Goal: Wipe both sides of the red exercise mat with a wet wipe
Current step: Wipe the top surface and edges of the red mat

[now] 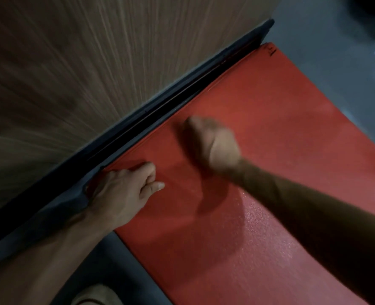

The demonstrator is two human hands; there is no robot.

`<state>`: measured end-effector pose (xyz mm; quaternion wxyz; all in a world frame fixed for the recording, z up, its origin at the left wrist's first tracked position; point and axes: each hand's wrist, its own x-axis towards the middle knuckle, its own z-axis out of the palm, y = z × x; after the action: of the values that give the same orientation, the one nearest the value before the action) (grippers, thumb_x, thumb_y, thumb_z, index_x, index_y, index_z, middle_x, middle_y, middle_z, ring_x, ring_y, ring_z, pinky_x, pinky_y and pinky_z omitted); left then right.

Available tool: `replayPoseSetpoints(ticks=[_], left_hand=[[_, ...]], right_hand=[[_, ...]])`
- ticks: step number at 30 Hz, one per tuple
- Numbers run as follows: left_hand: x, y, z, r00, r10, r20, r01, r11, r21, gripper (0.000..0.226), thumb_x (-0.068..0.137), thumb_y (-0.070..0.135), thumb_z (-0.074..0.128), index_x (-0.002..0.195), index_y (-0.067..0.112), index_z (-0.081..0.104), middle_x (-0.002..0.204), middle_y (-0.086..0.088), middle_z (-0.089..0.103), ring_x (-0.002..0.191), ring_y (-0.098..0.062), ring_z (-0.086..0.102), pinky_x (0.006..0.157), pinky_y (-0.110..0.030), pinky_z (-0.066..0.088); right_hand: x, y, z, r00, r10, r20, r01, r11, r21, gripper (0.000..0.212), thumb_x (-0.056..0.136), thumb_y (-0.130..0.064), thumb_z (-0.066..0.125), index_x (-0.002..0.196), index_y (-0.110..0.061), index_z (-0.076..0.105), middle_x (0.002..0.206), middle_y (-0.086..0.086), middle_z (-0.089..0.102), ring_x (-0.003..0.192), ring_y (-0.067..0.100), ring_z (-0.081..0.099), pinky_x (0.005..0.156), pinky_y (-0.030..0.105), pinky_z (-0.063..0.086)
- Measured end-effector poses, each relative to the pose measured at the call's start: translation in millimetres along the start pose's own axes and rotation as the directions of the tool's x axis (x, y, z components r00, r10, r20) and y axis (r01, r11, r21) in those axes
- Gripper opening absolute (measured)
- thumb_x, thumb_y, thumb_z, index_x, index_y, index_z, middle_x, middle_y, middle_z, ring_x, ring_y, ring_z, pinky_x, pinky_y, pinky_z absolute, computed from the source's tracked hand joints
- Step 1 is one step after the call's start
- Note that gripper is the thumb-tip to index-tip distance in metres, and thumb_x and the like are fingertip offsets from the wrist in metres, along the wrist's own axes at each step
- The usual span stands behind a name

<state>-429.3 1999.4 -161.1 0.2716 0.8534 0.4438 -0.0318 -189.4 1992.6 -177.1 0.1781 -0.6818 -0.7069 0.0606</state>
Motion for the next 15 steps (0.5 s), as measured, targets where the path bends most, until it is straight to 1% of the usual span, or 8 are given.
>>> replayPoseSetpoints(ticks=[2, 4, 6, 8, 10, 11, 13, 15], left_hand=[[0.9, -0.8, 0.3, 1.000, 0.003, -0.009, -0.003, 1.000, -0.004, 0.034, 0.093, 0.062, 0.052, 0.080, 0.033, 0.041, 0.053, 0.011, 0.052, 0.044, -0.002, 0.047, 0.045, -0.015, 0.023], [1.4, -2.1, 1.8, 1.000, 0.010, -0.012, -0.010, 1.000, -0.016, 0.033, 0.093, 0.062, 0.052, 0.080, 0.033, 0.042, 0.053, 0.011, 0.052, 0.044, -0.002, 0.047, 0.046, -0.015, 0.025], [0.6, -3.4, 2.6, 1.000, 0.003, -0.002, -0.003, 1.000, -0.007, 0.037, 0.092, 0.064, 0.049, 0.078, 0.031, 0.040, 0.050, 0.008, 0.052, 0.043, -0.007, 0.050, 0.043, -0.019, 0.029], [-0.5, -2.4, 1.4, 1.000, -0.012, 0.005, 0.012, 1.000, -0.004, 0.038, 0.092, 0.066, 0.046, 0.078, 0.031, 0.040, 0.050, 0.007, 0.053, 0.043, -0.007, 0.052, 0.042, -0.019, 0.030], [-0.7, 0.0, -0.5, 1.000, -0.021, 0.015, 0.021, 1.000, 0.007, 0.038, 0.092, 0.066, 0.045, 0.079, 0.031, 0.041, 0.051, 0.007, 0.054, 0.044, -0.007, 0.052, 0.042, -0.017, 0.029], [-1.2, 0.3, -1.3, 1.000, -0.021, 0.017, 0.020, 1.000, 0.012, 0.038, 0.092, 0.066, 0.044, 0.079, 0.031, 0.041, 0.051, 0.007, 0.054, 0.045, -0.007, 0.053, 0.041, -0.017, 0.028], [-1.0, 0.4, -1.4, 1.000, -0.002, 0.013, 0.002, 1.000, -0.004, 0.037, 0.092, 0.065, 0.046, 0.078, 0.031, 0.041, 0.050, 0.007, 0.053, 0.046, -0.007, 0.054, 0.039, -0.018, 0.028], [-0.3, -1.8, -0.1, 1.000, 0.020, 0.001, -0.020, 0.999, -0.035, 0.037, 0.092, 0.065, 0.047, 0.077, 0.031, 0.041, 0.048, 0.008, 0.050, 0.051, -0.007, 0.057, 0.039, -0.018, 0.027]], right_hand=[[-33.7, -34.1, 7.3, 0.934, -0.329, 0.141, 0.326, 0.944, 0.044, 0.012, 0.098, -0.021, 0.055, 0.104, -0.013, 0.063, 0.087, 0.007, 0.063, 0.077, 0.030, 0.058, 0.069, 0.038, 0.044], [-28.3, -27.6, 2.1, 0.863, -0.466, 0.194, 0.467, 0.883, 0.042, 0.016, 0.099, -0.023, 0.053, 0.111, -0.015, 0.060, 0.090, 0.007, 0.063, 0.079, 0.029, 0.058, 0.071, 0.039, 0.048], [3.8, 5.4, -4.1, 0.924, -0.363, 0.117, 0.374, 0.923, -0.088, 0.010, 0.101, -0.029, 0.056, 0.105, -0.020, 0.058, 0.085, 0.007, 0.065, 0.076, 0.031, 0.061, 0.064, 0.037, 0.047], [42.9, 53.6, -20.8, 0.999, -0.045, -0.028, 0.036, 0.964, -0.262, 0.023, 0.101, -0.042, 0.052, 0.098, -0.019, 0.057, 0.079, 0.011, 0.066, 0.071, 0.037, 0.065, 0.057, 0.038, 0.044], [63.4, 93.0, -39.9, 0.953, 0.285, -0.100, -0.302, 0.891, -0.338, 0.039, 0.101, -0.055, 0.042, 0.099, -0.018, 0.052, 0.084, 0.018, 0.067, 0.077, 0.043, 0.065, 0.059, 0.040, 0.040], [63.1, 97.9, -43.6, 0.925, 0.361, -0.121, -0.381, 0.877, -0.294, 0.041, 0.100, -0.057, 0.041, 0.100, -0.017, 0.051, 0.086, 0.019, 0.067, 0.078, 0.044, 0.064, 0.060, 0.040, 0.038], [49.6, 78.1, -36.7, 0.944, 0.313, -0.106, -0.329, 0.923, -0.199, 0.037, 0.101, -0.052, 0.046, 0.097, -0.016, 0.052, 0.079, 0.017, 0.065, 0.070, 0.041, 0.063, 0.055, 0.038, 0.037], [19.6, 33.1, -20.2, 0.992, 0.103, -0.066, -0.109, 0.989, -0.099, 0.028, 0.102, -0.042, 0.052, 0.093, -0.016, 0.056, 0.073, 0.009, 0.061, 0.063, 0.035, 0.059, 0.051, 0.036, 0.034]])
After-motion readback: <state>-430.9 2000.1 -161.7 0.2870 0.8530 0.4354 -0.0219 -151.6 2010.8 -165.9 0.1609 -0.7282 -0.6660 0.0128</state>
